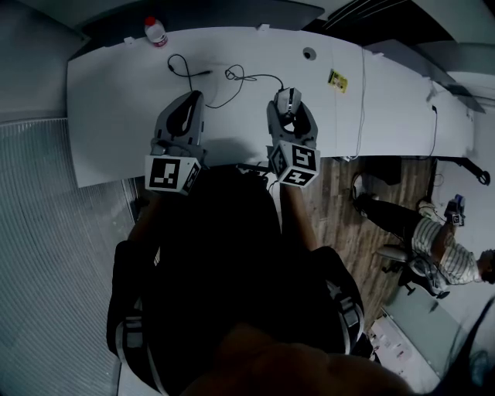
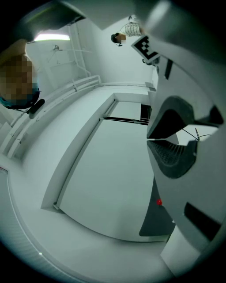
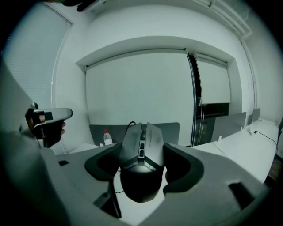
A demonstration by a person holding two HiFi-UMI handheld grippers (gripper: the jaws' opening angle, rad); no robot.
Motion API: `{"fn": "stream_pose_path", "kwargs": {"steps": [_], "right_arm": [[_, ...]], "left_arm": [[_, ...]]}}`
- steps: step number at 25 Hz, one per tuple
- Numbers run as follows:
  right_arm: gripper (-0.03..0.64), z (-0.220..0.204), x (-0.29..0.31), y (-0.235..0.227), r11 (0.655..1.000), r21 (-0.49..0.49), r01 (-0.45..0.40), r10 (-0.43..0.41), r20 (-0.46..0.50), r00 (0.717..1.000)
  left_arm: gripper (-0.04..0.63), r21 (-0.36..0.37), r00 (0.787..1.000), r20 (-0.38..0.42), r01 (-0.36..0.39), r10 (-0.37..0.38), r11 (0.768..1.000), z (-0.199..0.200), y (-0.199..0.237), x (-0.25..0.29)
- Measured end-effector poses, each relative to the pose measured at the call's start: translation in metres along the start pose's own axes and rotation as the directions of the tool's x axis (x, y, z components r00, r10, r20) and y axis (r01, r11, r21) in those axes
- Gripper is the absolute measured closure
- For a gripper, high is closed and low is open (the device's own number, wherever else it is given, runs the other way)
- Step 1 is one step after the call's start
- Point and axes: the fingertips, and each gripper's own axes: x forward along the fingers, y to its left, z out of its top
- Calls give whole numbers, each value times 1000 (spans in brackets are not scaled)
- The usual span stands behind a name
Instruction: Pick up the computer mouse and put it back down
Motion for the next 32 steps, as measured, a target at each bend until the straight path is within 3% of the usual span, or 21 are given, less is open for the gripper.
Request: {"fn": "stream_pose_path", "kwargs": {"steps": [9, 32], "right_arm": [[330, 36, -36, 11, 1000, -1, -17, 17, 130, 991], [330, 36, -49, 8, 999, 12, -35, 33, 151, 988]], "left_arm": [[583, -17, 1000, 28, 2, -1, 1000, 5, -12, -6], [583, -4, 999, -26, 23, -23, 1000, -18, -23, 1]]}}
